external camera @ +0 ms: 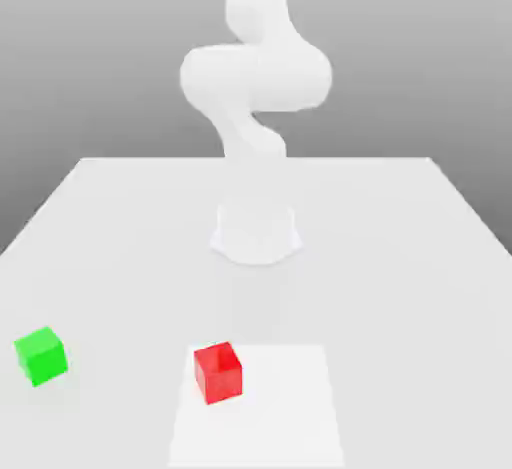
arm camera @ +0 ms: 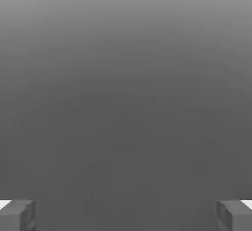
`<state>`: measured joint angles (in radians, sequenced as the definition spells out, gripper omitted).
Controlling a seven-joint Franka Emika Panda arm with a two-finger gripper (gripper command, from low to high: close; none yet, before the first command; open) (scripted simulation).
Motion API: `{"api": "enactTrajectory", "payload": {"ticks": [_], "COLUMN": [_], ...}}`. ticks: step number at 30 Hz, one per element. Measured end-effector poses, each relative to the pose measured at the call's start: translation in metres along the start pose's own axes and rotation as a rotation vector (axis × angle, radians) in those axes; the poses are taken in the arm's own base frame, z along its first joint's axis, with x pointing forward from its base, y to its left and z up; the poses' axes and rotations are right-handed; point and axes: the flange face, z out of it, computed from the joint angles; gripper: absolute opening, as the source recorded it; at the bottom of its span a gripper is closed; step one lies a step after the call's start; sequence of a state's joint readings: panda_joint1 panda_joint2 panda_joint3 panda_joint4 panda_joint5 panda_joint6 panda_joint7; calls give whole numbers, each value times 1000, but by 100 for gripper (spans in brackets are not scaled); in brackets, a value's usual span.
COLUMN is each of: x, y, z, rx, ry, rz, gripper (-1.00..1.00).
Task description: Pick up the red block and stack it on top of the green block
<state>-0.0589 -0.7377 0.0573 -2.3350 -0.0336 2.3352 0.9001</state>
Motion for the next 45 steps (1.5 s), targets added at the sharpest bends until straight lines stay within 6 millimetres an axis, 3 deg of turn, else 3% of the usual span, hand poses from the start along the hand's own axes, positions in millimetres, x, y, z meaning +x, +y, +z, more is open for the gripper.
{"api": "enactTrajectory", "payload": {"ticks": [4,8,14,20,25,31,45], "x": [-15,-29,-54,-88,-123,-167,-192], "y": [10,35,91,157,207,250,273], "z": [74,143,233,298,332,351,392], "rx": [-139,-264,-431,-571,-665,-742,-739], "ry": [2,-4,-29,-70,-115,-177,-186], "rz": [107,218,399,597,774,991,1029], "gripper": [0,0,0,0,0,0,0]}}
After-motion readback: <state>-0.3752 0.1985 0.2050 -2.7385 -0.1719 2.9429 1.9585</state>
